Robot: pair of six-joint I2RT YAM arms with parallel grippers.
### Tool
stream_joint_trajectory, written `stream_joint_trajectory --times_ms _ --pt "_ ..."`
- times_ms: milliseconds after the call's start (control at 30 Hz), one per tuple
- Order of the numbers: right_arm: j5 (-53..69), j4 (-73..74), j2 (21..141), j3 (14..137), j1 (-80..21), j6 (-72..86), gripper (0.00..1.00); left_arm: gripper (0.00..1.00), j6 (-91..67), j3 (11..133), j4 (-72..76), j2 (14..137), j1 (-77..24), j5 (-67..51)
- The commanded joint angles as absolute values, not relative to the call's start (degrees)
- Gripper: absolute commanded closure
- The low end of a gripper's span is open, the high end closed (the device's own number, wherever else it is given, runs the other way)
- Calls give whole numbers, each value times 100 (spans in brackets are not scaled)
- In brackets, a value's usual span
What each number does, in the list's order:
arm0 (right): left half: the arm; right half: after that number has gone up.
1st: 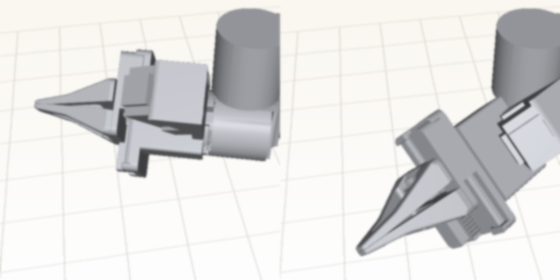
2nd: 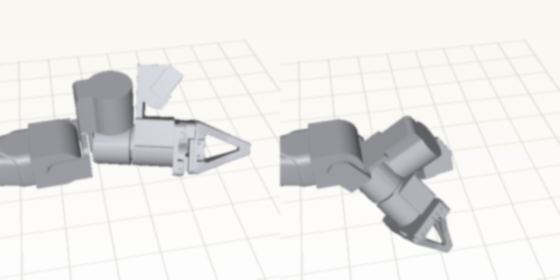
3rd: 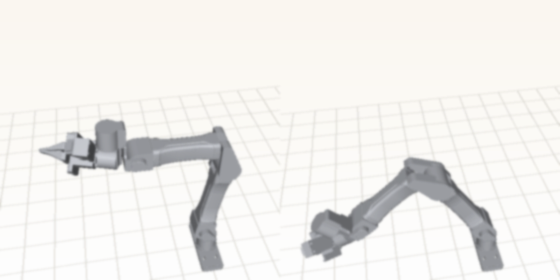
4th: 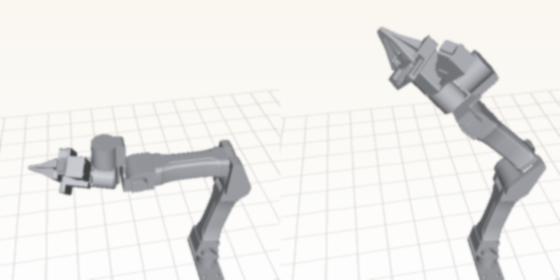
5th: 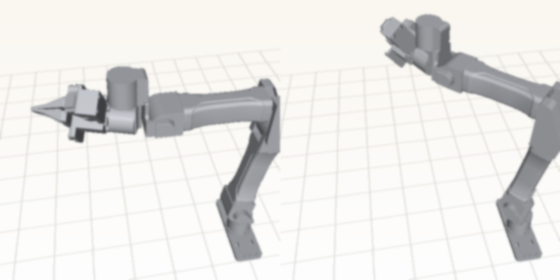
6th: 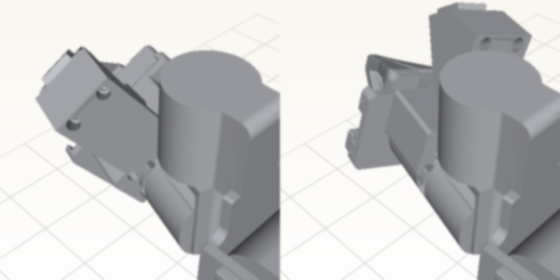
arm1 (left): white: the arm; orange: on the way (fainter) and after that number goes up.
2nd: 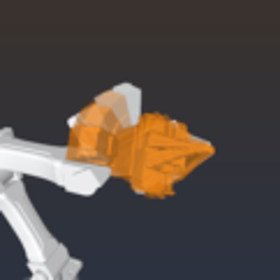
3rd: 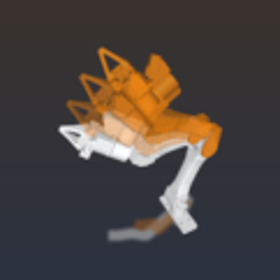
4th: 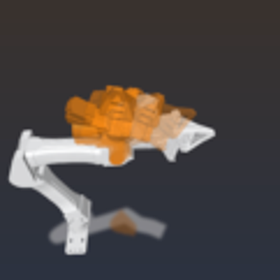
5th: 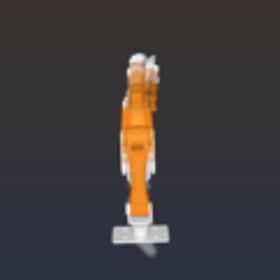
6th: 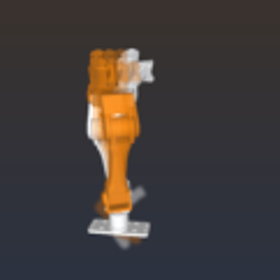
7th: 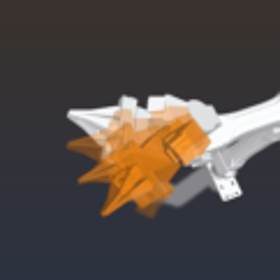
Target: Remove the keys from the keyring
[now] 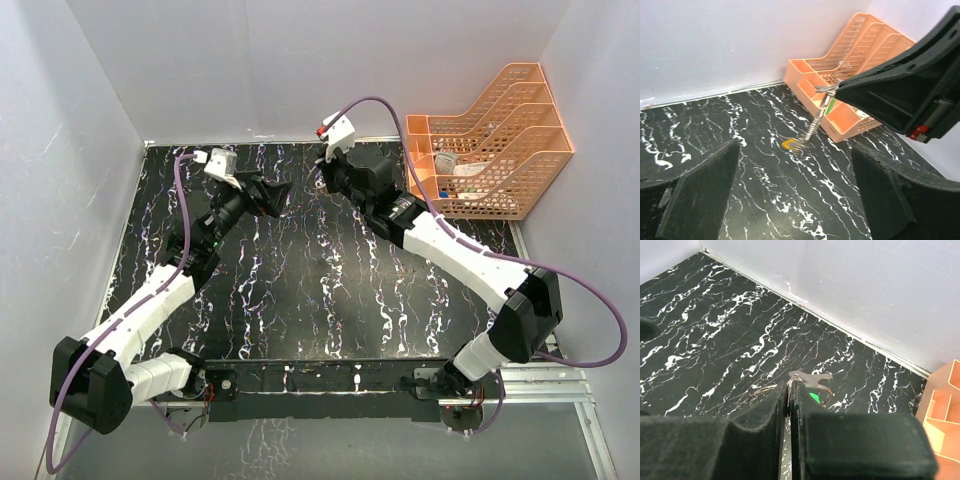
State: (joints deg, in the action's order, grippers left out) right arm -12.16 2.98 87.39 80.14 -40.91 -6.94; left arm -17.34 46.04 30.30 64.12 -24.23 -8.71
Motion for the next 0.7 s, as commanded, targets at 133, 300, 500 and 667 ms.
stream_joint_trajectory --times_ms 133,300,500,667 --pt "-1377 1 8288 8022 -4434 -605 100 30 -1721 4672 3617 6633 -2459 -1996" --pt "-1484 4 8201 7983 -4558 -616 100 32 -1693 4563 3838 6721 -2543 -2080" --pt "-1468 9 8092 7933 -4649 -575 100 39 -1520 4464 4091 6860 -2613 -1955" --pt "-1365 22 8013 7881 -4684 -473 100 45 -1442 4479 4329 6996 -2653 -2025"
